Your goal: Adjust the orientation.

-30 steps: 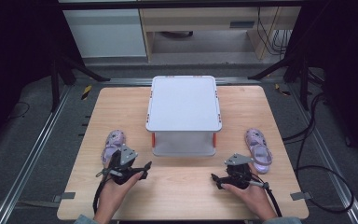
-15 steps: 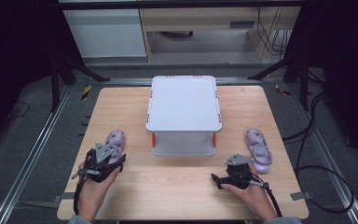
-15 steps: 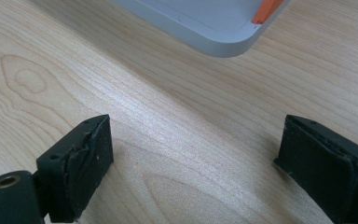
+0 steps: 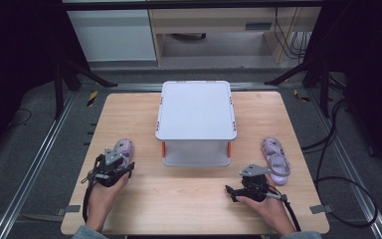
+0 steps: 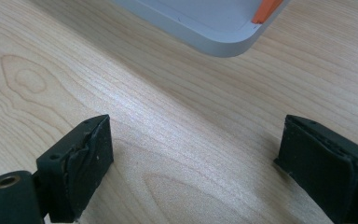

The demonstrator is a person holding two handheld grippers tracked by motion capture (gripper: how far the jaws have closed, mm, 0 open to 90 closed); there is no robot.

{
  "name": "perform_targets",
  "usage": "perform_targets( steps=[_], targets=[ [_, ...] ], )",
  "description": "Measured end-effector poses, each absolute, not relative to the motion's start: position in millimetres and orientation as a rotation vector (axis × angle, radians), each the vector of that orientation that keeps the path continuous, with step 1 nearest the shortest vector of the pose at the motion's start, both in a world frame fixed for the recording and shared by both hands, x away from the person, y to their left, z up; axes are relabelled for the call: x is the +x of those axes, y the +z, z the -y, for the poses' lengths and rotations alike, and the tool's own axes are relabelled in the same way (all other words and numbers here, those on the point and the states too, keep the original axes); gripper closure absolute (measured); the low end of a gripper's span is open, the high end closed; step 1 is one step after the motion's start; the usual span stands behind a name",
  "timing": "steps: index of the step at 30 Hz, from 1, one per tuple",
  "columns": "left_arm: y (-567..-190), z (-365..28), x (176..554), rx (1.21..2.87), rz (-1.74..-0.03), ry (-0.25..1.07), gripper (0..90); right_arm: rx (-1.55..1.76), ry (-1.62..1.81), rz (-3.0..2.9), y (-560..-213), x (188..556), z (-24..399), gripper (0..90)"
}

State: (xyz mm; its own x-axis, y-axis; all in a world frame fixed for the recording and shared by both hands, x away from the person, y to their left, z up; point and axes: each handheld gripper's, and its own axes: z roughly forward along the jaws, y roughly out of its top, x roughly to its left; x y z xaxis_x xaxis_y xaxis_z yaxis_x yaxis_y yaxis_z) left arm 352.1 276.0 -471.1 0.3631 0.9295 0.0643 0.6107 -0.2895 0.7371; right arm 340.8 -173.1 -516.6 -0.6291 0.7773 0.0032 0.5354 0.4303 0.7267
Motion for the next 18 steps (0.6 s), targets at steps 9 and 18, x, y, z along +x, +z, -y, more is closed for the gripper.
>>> perform_targets(
  steps=[9, 18],
  targets=[
    [-471, -282, 354, 1.993, -1.340, 0.674, 73.9, 1.126, 1.017, -2.355, -517, 341, 173, 10.0],
    [-458, -292, 345, 1.944, -1.315, 0.672, 85.0, 1.125, 1.017, -2.355, -517, 341, 173, 10.0]
  ],
)
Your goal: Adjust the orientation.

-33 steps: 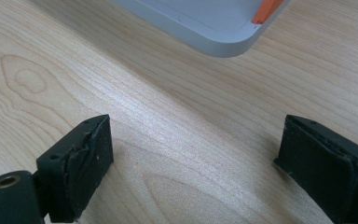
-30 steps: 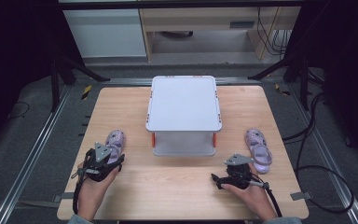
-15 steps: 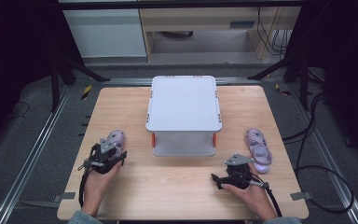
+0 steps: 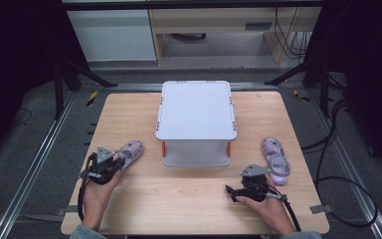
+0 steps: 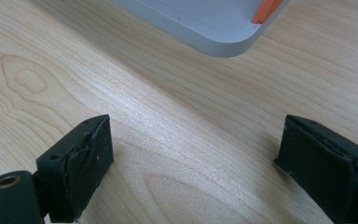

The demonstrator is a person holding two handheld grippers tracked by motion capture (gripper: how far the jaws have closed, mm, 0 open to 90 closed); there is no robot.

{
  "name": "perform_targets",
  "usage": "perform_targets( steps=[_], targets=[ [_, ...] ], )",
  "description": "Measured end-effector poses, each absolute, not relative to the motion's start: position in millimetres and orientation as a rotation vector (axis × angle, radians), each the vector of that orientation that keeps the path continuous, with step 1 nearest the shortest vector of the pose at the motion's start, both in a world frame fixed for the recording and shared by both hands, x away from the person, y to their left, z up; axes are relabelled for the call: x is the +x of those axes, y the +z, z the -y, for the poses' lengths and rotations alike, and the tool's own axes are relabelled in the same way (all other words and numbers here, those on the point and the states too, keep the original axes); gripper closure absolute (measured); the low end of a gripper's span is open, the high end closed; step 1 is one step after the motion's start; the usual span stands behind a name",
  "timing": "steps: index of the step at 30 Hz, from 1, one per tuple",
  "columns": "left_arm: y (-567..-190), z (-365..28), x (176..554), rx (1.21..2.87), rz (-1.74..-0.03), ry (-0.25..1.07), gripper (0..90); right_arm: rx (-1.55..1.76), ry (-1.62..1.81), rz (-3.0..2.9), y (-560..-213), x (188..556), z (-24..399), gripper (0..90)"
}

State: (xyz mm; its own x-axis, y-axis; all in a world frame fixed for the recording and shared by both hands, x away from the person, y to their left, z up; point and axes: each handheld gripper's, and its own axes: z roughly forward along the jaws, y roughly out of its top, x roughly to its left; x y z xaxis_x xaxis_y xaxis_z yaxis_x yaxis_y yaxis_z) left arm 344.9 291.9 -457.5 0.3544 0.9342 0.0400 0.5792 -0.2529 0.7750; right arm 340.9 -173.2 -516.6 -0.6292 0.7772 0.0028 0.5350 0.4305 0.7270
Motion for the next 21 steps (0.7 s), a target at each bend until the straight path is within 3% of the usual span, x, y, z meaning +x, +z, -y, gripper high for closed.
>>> perform_targets(
  steps=[12, 21],
  targets=[
    [-432, -248, 303, 1.977, -1.068, 0.619, 85.2, 1.127, 1.016, -2.355, -517, 341, 173, 10.0],
    [-439, -196, 285, 1.984, -0.899, 0.462, 85.3, 1.126, 1.016, -2.355, -517, 341, 173, 10.0]
  ],
)
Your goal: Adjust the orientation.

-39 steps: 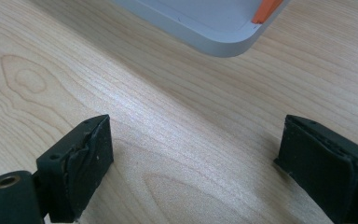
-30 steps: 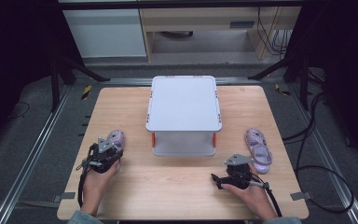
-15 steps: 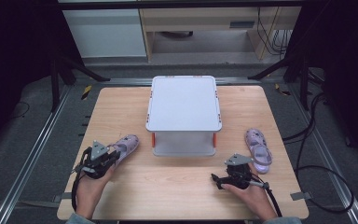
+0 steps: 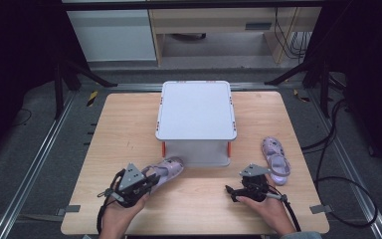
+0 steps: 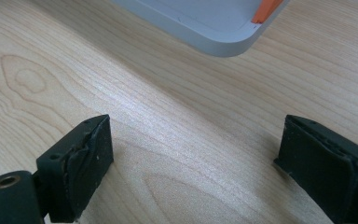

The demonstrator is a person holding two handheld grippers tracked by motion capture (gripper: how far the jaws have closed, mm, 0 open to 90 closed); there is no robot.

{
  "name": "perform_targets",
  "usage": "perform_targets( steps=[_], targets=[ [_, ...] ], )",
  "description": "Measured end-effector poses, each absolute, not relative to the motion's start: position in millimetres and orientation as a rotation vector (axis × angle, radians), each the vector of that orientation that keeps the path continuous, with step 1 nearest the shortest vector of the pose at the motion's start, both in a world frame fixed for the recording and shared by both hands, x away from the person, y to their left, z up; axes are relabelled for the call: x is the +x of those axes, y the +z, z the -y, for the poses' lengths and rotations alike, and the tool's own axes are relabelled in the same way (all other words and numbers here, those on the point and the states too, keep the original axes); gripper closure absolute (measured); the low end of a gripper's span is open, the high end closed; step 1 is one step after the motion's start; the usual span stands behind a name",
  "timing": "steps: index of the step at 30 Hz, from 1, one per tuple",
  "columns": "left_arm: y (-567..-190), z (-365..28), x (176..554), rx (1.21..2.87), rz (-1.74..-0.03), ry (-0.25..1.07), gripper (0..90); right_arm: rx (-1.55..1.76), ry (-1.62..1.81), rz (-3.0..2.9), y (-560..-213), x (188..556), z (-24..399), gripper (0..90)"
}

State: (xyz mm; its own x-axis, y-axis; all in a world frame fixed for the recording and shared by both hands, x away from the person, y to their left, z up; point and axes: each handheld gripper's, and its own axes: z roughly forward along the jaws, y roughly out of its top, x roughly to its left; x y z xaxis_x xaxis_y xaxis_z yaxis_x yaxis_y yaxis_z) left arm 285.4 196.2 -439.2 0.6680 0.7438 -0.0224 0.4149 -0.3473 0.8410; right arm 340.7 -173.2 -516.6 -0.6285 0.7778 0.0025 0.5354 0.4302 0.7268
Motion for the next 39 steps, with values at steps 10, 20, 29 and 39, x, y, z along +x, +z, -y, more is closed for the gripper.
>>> perform_targets(
  steps=[10, 20, 29, 39],
  targets=[
    [-457, -166, 277, 2.042, -0.821, 0.367, 85.2, 1.126, 1.016, -2.355, -517, 341, 173, 10.0],
    [-474, -151, 267, 2.120, -0.823, 0.315, 80.8, 1.126, 1.016, -2.355, -517, 341, 173, 10.0],
    [-463, -170, 262, 2.039, -0.855, 0.300, 60.5, 1.127, 1.017, -2.355, -517, 341, 173, 10.0],
    [-460, -183, 277, 2.039, -0.880, 0.413, 52.6, 1.126, 1.017, -2.355, -517, 341, 173, 10.0]
  ],
)
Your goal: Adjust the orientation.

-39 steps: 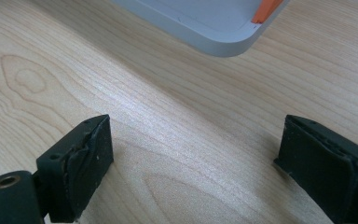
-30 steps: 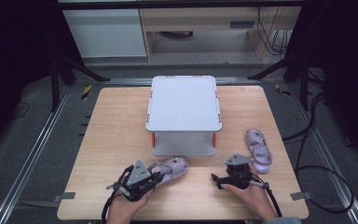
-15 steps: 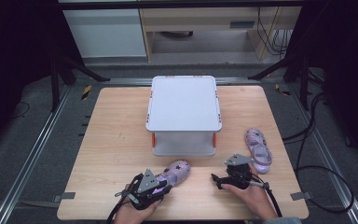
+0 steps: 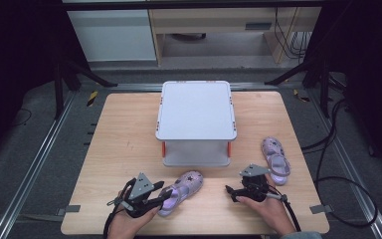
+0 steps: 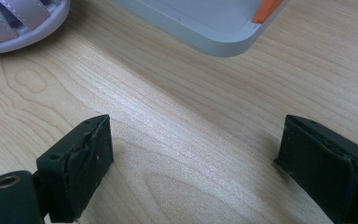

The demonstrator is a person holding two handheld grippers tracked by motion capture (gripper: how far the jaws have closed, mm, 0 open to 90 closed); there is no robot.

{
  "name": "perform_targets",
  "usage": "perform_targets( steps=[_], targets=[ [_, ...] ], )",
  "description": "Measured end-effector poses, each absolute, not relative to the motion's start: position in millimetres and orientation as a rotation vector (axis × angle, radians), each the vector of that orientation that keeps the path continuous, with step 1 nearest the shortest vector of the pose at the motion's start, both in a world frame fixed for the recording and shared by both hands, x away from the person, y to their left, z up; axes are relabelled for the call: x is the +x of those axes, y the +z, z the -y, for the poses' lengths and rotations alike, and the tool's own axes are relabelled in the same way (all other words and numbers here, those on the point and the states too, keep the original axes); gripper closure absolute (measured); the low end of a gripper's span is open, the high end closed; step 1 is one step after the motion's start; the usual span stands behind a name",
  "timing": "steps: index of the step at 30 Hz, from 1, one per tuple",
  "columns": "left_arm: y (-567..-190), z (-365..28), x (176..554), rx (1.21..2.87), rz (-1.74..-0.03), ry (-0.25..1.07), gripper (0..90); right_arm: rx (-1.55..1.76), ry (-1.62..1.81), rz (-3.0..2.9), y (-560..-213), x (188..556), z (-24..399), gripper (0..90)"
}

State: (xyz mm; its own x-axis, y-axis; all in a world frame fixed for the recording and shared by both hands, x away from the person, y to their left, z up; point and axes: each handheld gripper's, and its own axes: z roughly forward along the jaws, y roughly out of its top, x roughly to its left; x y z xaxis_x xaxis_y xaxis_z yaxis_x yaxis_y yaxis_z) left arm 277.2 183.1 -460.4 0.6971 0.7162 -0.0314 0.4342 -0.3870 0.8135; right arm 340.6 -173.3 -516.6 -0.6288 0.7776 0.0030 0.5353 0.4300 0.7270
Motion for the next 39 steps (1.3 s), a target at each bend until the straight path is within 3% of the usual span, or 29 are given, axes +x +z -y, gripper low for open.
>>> perform_targets(
  steps=[4, 9, 19, 26, 31, 39],
  targets=[
    [-468, -177, 284, 2.077, -0.867, 0.419, 45.3, 1.127, 1.017, -2.355, -517, 340, 173, 10.0],
    [-475, -177, 293, 2.107, -0.896, 0.422, 45.6, 1.126, 1.017, -2.355, -517, 341, 173, 10.0],
    [-482, -177, 298, 2.131, -0.911, 0.358, 59.6, 1.126, 1.017, -2.355, -517, 340, 173, 10.0],
    [-480, -174, 296, 2.125, -0.937, 0.329, 74.4, 1.126, 1.019, -2.356, -516, 340, 173, 10.4],
    [-471, -173, 295, 2.088, -0.959, 0.337, 76.9, 1.111, 1.048, -2.329, -507, 338, 175, 24.0],
    [-448, -176, 309, 1.990, -1.004, 0.406, 77.5, 1.061, 1.207, -2.174, -452, 335, 187, 59.8]
  ],
)
